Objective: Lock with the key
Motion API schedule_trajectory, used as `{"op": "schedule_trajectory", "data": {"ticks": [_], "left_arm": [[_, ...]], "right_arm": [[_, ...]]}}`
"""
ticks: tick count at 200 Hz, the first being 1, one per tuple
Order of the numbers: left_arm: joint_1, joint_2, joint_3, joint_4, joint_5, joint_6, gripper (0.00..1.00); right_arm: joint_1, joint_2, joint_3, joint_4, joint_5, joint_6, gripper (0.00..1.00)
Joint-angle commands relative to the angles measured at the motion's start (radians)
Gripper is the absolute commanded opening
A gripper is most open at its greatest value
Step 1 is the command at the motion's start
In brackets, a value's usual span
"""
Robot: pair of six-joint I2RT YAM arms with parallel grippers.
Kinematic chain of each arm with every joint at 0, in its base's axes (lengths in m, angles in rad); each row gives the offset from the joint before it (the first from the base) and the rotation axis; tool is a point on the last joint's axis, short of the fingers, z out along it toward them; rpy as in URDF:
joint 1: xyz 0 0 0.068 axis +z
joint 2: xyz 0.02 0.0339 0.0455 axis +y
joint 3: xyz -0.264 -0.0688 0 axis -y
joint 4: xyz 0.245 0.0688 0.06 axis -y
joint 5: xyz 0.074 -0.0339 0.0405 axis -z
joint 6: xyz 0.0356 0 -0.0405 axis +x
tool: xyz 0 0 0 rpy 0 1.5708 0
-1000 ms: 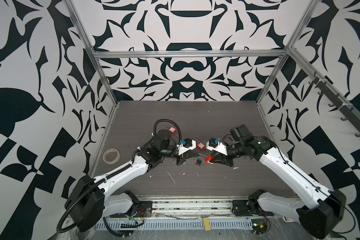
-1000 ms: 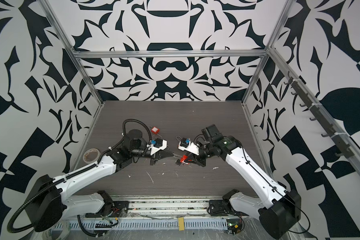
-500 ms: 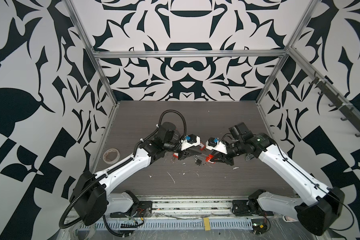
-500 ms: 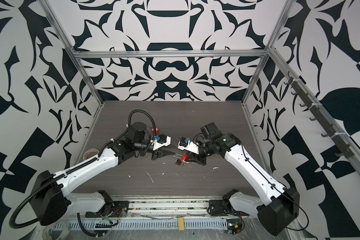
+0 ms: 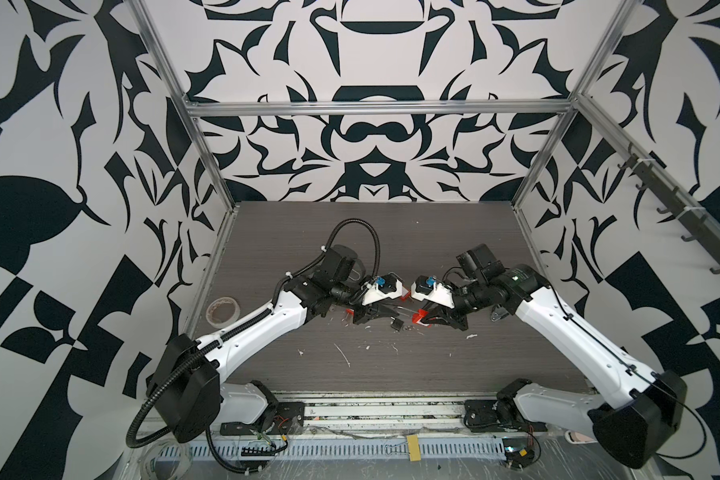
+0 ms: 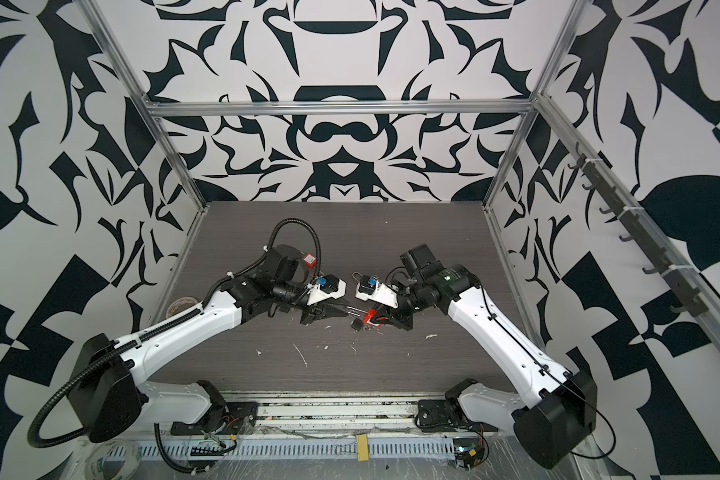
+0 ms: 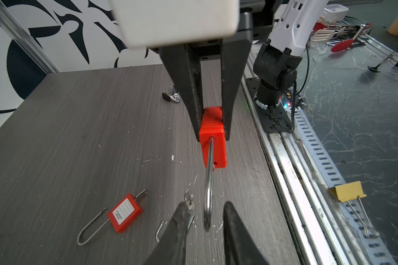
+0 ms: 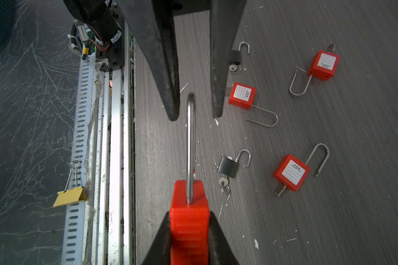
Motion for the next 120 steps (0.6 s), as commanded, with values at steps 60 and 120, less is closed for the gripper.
{"op": "schedule_trajectory", "data": {"ticks": [60, 120], "left_arm": [[-0.002, 0.044, 0.048, -0.025, 0.079, -0.009, 0.00], [-0.002, 0.066, 0.025, 0.053, 0.131, -0.106, 0.00]], "right_arm": [[0.003, -0.007, 0.041, 0.017, 0.010, -0.058, 0.09], [0.002, -0.065, -0.041, 0.202, 0.032, -0.124, 0.10]]}}
